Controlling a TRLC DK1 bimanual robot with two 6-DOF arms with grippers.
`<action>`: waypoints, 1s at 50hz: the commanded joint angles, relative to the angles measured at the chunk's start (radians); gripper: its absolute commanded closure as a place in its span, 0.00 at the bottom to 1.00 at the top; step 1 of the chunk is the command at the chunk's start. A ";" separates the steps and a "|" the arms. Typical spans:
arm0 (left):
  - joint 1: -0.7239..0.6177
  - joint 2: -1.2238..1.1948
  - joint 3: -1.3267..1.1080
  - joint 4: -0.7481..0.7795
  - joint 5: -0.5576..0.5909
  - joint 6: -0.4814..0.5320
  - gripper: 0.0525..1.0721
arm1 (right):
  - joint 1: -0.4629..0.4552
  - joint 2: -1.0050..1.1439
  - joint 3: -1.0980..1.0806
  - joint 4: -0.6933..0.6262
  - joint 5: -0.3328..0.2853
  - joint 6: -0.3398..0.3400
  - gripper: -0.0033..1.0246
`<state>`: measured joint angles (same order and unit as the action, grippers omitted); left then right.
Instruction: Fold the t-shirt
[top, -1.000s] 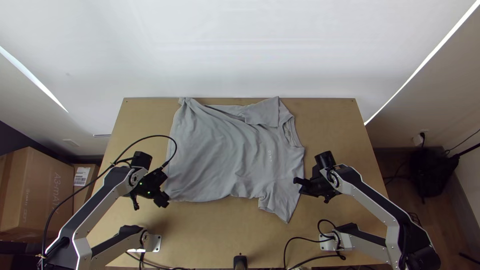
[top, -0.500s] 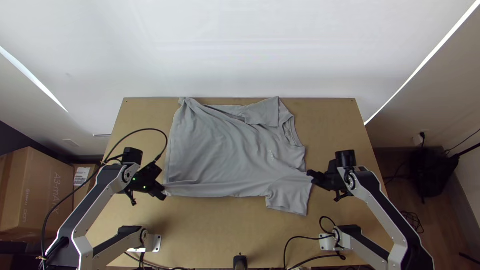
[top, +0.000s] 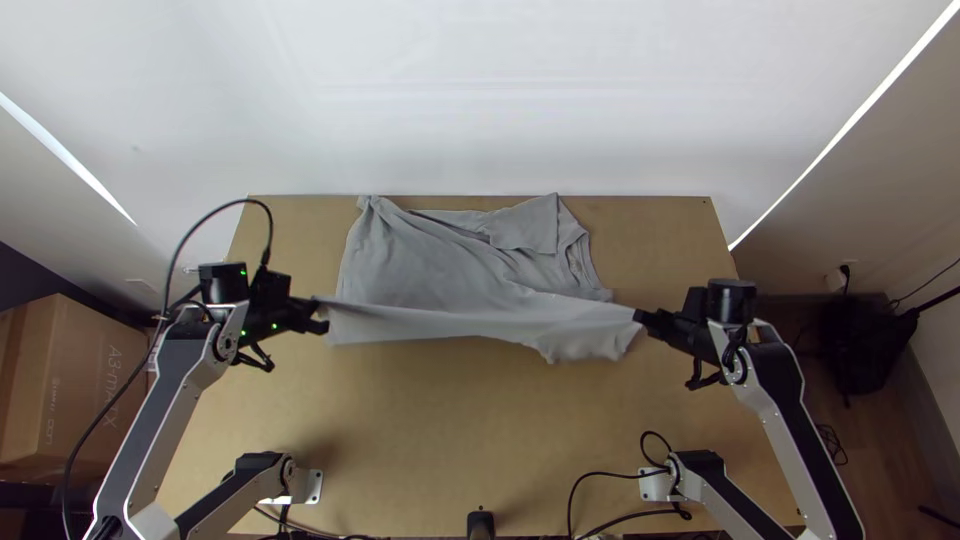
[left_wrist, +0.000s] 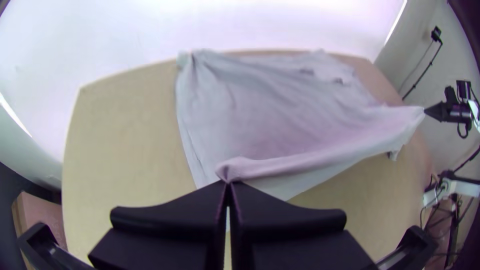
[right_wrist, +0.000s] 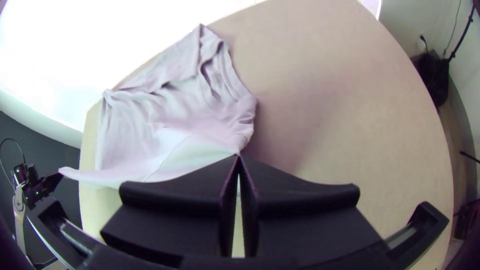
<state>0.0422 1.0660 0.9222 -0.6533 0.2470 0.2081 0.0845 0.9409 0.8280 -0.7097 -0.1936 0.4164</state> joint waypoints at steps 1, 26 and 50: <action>-0.004 -0.021 0.083 0.070 -0.031 -0.088 0.97 | 0.011 -0.001 0.117 0.038 0.016 -0.022 0.97; -0.013 0.032 0.432 0.328 -0.158 -0.202 0.97 | 0.006 0.269 0.669 0.233 0.017 -0.071 0.97; 0.001 -0.098 0.630 0.543 -0.209 -0.248 0.98 | -0.014 0.213 0.939 0.520 0.180 -0.074 0.97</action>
<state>0.0280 1.0550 1.4853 -0.1677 0.0666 -0.0082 0.0959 1.2400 1.7218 -0.2634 -0.0658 0.3534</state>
